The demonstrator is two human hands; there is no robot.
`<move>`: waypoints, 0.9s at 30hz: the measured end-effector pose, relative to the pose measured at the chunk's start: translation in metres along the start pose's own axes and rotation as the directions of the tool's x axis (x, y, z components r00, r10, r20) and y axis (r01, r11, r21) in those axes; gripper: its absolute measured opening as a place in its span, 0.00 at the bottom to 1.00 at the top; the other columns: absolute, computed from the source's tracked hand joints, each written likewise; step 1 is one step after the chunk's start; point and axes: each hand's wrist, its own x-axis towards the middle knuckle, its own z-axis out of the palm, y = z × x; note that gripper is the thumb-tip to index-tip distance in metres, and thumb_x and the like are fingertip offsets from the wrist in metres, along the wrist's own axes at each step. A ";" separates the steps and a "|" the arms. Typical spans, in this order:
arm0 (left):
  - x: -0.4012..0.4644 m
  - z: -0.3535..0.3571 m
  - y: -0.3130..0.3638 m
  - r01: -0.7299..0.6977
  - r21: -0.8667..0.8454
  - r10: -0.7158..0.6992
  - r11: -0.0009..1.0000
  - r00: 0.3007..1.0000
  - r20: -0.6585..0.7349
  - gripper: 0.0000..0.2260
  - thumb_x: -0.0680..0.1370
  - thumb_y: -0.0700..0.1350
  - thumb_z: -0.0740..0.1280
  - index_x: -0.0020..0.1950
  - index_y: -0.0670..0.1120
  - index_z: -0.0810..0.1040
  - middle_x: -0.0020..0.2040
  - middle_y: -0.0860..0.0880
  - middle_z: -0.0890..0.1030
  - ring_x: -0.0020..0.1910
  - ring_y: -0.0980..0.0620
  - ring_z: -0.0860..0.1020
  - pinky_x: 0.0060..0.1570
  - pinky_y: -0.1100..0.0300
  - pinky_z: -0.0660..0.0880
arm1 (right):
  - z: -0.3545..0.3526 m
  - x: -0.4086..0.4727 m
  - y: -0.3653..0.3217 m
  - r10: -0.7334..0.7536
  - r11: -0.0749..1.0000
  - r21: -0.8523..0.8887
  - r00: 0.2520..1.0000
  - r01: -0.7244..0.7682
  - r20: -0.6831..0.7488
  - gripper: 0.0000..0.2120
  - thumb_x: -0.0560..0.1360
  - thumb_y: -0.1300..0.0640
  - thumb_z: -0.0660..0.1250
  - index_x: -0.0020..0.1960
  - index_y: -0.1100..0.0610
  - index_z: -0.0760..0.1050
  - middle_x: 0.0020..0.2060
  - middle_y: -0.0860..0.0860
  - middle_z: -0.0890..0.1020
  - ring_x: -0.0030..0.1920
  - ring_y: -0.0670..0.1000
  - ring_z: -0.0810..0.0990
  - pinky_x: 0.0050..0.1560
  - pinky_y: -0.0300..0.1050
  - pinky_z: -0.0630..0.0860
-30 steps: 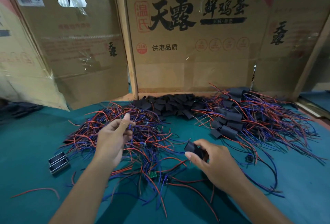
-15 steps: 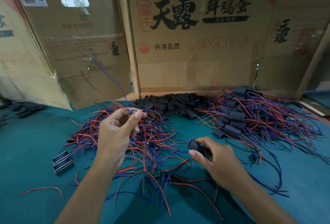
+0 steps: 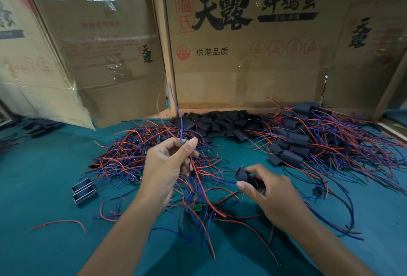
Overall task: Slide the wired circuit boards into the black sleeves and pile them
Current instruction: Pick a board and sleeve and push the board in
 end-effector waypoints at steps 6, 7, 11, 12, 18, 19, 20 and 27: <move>-0.004 0.002 0.000 -0.051 0.094 0.053 0.994 0.998 -0.025 0.18 0.71 0.55 0.74 0.39 0.41 0.78 0.35 0.40 0.82 0.26 0.50 0.63 0.29 0.54 0.62 | -0.001 -0.001 -0.009 -0.012 0.999 0.052 1.000 0.013 -0.019 0.14 0.71 0.31 0.60 0.49 0.38 0.68 0.36 0.40 0.81 0.36 0.42 0.77 0.37 0.36 0.71; -0.005 0.004 0.001 -0.057 0.090 0.060 0.994 0.998 -0.031 0.16 0.72 0.56 0.73 0.39 0.43 0.78 0.34 0.41 0.82 0.26 0.49 0.63 0.30 0.52 0.61 | 0.000 -0.001 -0.011 -0.018 0.997 0.069 0.999 0.020 -0.027 0.14 0.71 0.31 0.61 0.48 0.39 0.69 0.36 0.38 0.80 0.34 0.41 0.76 0.35 0.34 0.70; -0.009 0.005 0.000 -0.112 0.070 0.115 0.991 0.993 -0.035 0.19 0.75 0.53 0.72 0.37 0.38 0.74 0.30 0.43 0.80 0.30 0.48 0.71 0.40 0.52 0.67 | 0.005 -0.005 -0.014 -0.032 0.996 0.087 0.999 0.033 -0.013 0.18 0.71 0.31 0.62 0.50 0.43 0.71 0.36 0.37 0.79 0.28 0.42 0.72 0.30 0.33 0.66; -0.009 0.005 -0.001 -0.127 0.091 0.129 0.988 0.991 -0.017 0.20 0.76 0.53 0.72 0.37 0.37 0.73 0.30 0.44 0.79 0.30 0.50 0.72 0.43 0.53 0.70 | 0.006 -0.005 -0.015 -0.032 0.996 0.086 0.999 0.032 -0.002 0.18 0.72 0.31 0.61 0.51 0.42 0.71 0.35 0.35 0.78 0.27 0.41 0.72 0.29 0.32 0.65; -0.009 0.005 -0.001 -0.140 0.245 0.112 0.959 0.986 0.125 0.11 0.78 0.46 0.69 0.36 0.45 0.77 0.31 0.45 0.81 0.31 0.51 0.75 0.36 0.63 0.71 | 0.004 -0.004 -0.014 -0.025 0.995 0.093 1.000 0.025 -0.001 0.21 0.70 0.27 0.59 0.52 0.41 0.71 0.34 0.43 0.80 0.28 0.43 0.72 0.29 0.34 0.66; -0.009 0.006 -0.001 -0.138 0.281 0.099 0.950 0.984 0.149 0.11 0.79 0.44 0.68 0.37 0.45 0.78 0.32 0.45 0.83 0.34 0.49 0.77 0.37 0.61 0.73 | 0.003 -0.004 -0.014 -0.026 0.996 0.089 1.000 0.027 -0.014 0.21 0.70 0.27 0.60 0.52 0.42 0.71 0.34 0.45 0.80 0.28 0.43 0.72 0.30 0.34 0.66; -0.009 0.006 0.000 -0.137 0.314 0.086 0.939 0.982 0.170 0.10 0.80 0.41 0.67 0.39 0.44 0.78 0.35 0.45 0.84 0.36 0.47 0.79 0.40 0.57 0.74 | 0.001 -0.003 -0.015 -0.024 0.996 0.090 0.999 0.026 -0.026 0.21 0.70 0.28 0.60 0.52 0.42 0.72 0.33 0.45 0.79 0.28 0.43 0.71 0.30 0.34 0.66; -0.019 0.011 0.008 -0.236 0.529 0.067 0.815 0.946 0.318 0.12 0.81 0.40 0.65 0.37 0.45 0.77 0.32 0.48 0.82 0.26 0.59 0.71 0.32 0.66 0.68 | -0.004 -0.009 -0.032 -0.059 0.933 0.357 0.998 0.048 0.020 0.18 0.70 0.32 0.67 0.55 0.40 0.76 0.45 0.42 0.83 0.44 0.41 0.81 0.46 0.36 0.76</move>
